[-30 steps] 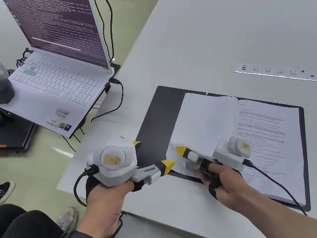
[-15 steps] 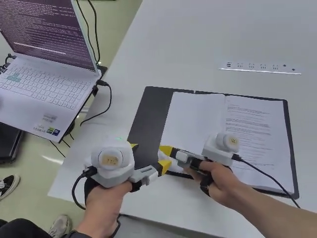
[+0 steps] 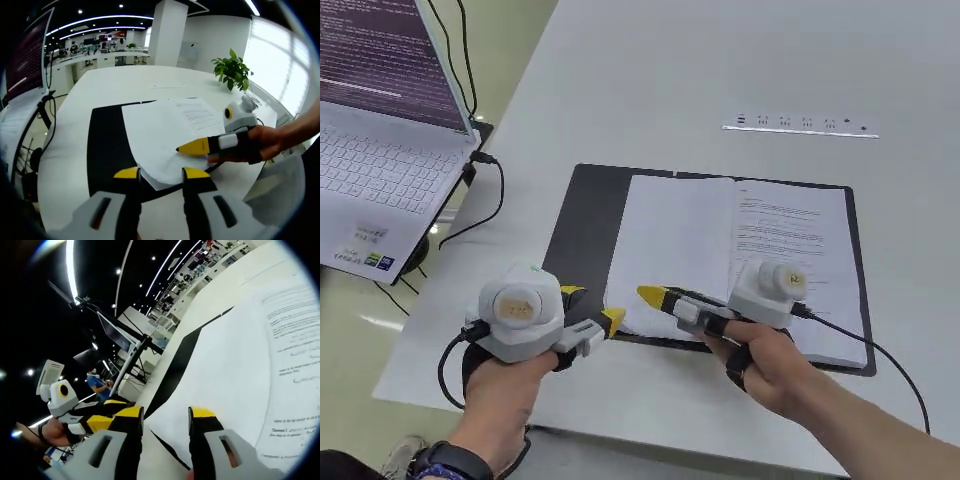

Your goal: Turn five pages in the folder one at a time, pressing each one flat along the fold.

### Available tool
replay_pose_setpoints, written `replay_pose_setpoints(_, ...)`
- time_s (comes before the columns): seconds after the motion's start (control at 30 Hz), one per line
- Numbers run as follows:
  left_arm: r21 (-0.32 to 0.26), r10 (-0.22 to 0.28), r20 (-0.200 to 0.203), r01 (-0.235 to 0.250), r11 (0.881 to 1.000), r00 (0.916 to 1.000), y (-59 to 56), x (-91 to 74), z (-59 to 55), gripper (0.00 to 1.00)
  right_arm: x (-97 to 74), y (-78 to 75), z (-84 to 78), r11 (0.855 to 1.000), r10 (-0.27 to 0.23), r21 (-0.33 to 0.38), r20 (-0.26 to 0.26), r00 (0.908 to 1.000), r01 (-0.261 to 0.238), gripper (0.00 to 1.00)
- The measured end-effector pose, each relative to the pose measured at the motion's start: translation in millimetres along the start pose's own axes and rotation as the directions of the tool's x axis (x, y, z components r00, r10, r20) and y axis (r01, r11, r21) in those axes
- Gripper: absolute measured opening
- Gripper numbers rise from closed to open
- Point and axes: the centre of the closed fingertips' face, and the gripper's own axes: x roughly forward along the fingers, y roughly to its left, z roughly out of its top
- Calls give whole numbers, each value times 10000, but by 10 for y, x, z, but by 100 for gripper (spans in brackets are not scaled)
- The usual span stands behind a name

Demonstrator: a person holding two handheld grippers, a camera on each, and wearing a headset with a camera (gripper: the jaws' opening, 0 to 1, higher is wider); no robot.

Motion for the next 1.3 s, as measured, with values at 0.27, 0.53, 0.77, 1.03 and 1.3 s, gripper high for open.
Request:
replay_pose_setpoints(0.27, 312, -48, -918, 77, 9995, 9958, 55, 203, -100, 8, -287, -88, 101, 9989, -391, -242, 392, 9985, 401, 28)
replay_pose_setpoints(0.53, 350, -462, -1049, 501, 9981, 9934, -1, 323, -109, 1, -416, -39, 125, 9970, -391, -657, 419, 9984, 418, 29)
replay_pose_setpoints(0.77, 610, -351, -1640, 456, 9971, 9858, 36, 450, -247, 0, -513, -59, 114, 9962, -509, -679, 463, 9976, 540, 28)
replay_pose_setpoints(1.03, 313, -527, -2215, 611, 9976, 9737, 22, 571, -466, 0, -649, -150, 117, 9959, -704, -523, 570, 9959, 734, 28)
replay_pose_setpoints(1.3, 361, -290, -2699, 402, 9985, 9624, 44, 588, -587, 0, -734, -242, 104, 9937, -922, -588, 634, 9937, 959, 26)
